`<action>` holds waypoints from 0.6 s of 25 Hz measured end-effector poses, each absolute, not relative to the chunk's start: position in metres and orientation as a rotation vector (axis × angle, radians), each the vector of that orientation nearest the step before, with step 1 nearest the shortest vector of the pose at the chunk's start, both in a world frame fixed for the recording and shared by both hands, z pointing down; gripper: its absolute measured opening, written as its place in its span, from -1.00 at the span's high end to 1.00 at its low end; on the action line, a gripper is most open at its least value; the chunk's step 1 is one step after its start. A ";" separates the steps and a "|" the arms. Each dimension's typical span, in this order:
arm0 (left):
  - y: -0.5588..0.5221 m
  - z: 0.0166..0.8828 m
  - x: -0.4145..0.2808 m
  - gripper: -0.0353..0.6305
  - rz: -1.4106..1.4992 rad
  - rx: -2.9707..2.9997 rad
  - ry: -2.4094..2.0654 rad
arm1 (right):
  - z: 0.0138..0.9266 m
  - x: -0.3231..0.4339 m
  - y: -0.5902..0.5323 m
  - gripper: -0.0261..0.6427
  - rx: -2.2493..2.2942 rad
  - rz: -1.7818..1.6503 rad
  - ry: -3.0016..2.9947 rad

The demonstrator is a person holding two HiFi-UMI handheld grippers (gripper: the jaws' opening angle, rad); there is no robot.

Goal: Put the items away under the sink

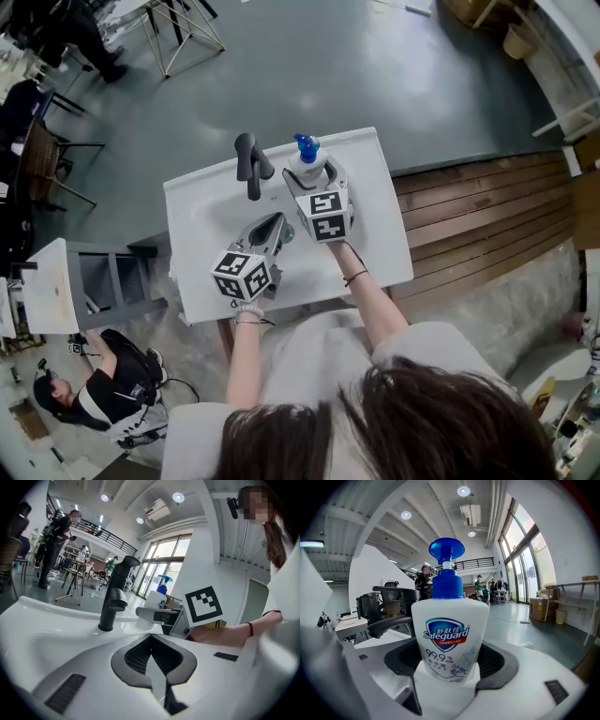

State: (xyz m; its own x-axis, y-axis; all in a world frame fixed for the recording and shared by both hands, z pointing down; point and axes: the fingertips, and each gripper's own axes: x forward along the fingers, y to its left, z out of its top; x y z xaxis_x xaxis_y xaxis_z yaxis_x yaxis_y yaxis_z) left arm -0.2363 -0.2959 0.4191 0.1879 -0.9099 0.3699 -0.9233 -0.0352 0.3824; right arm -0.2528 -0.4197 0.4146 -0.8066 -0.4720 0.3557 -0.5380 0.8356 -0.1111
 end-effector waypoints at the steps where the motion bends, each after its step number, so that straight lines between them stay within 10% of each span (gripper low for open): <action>1: -0.294 0.417 -0.235 0.90 0.027 1.929 -1.721 | 0.414 -0.251 -0.417 -0.15 0.752 0.293 -2.701; 15: -0.261 0.410 -0.226 0.90 -0.023 1.906 -1.790 | 0.411 -0.233 -0.373 -0.15 0.653 0.268 -2.708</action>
